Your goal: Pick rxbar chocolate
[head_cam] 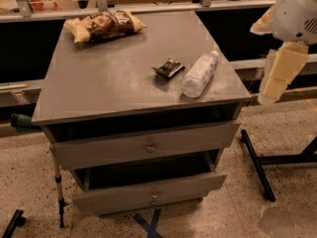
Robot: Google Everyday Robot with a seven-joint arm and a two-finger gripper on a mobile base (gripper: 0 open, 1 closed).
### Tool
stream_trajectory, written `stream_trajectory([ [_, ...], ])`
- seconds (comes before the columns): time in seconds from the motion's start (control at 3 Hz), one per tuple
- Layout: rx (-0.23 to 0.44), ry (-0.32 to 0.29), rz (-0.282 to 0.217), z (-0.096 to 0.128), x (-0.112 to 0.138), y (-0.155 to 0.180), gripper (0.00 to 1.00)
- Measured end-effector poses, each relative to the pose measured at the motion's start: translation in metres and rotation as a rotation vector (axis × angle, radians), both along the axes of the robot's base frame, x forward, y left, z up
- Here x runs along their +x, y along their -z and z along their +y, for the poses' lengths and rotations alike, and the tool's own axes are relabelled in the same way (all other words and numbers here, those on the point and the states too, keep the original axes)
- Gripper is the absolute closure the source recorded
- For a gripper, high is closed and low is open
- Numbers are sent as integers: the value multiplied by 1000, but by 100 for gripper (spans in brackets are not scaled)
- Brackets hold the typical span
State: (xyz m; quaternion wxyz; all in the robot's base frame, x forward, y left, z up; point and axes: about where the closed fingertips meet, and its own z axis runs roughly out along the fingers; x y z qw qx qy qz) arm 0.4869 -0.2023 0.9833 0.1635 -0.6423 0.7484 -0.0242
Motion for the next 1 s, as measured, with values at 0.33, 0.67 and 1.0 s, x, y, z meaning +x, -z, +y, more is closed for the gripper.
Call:
stream_trajectory([
  [0.33, -3, -83, 26, 6, 45, -1, 0],
  [0.67, 5, -188, -3, 25, 92, -6, 0],
  [1.0, -2, -276, -23, 48, 124, -1, 0],
])
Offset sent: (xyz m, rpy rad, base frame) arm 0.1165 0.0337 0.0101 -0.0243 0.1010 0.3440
